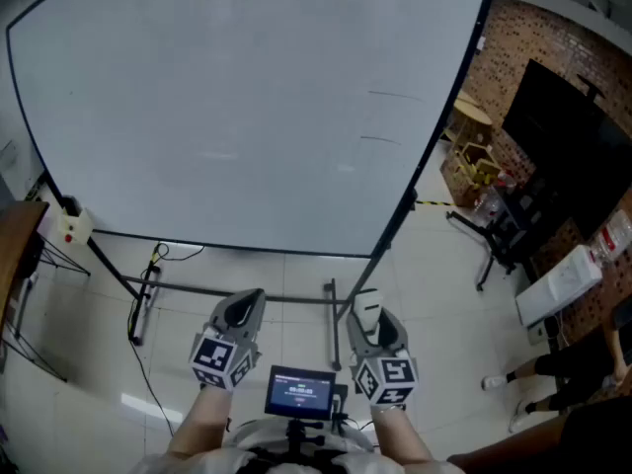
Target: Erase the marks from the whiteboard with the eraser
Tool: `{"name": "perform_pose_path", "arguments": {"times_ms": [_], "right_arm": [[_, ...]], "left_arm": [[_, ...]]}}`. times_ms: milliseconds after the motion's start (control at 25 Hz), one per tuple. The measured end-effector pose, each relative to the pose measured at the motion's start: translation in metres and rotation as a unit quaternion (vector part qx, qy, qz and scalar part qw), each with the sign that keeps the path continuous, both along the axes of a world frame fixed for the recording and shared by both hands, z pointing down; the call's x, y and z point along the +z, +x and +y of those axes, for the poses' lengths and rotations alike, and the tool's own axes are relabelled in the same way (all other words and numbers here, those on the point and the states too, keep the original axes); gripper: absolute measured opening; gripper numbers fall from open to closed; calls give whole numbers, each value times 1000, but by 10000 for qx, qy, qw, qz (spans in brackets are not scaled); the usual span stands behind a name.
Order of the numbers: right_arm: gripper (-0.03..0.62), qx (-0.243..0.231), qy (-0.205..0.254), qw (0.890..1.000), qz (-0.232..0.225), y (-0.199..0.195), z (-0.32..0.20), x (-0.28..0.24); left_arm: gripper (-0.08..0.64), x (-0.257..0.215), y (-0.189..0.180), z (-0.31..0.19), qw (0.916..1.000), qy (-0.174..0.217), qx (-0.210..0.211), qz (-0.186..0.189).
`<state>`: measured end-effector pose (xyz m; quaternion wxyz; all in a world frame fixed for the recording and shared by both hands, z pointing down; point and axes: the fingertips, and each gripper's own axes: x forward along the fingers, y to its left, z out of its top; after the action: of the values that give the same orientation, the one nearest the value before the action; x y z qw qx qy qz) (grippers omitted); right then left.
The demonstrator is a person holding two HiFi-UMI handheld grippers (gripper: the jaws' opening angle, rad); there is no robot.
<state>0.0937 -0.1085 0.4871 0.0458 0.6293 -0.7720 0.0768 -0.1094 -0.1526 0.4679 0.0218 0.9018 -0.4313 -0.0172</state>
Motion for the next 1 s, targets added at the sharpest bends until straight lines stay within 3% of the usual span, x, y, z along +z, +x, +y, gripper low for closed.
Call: {"name": "perform_pose_path", "arguments": {"times_ms": [400,1000], "right_arm": [[265,-63,25,10000,24,-3,-25,-2],[265,-393,287,9988,-42,61,-126,-16]], "left_arm": [[6,-2,1,-26,10000,12,-2,13],[6,-21,78,-117,9994,276,-127,-151]]}}
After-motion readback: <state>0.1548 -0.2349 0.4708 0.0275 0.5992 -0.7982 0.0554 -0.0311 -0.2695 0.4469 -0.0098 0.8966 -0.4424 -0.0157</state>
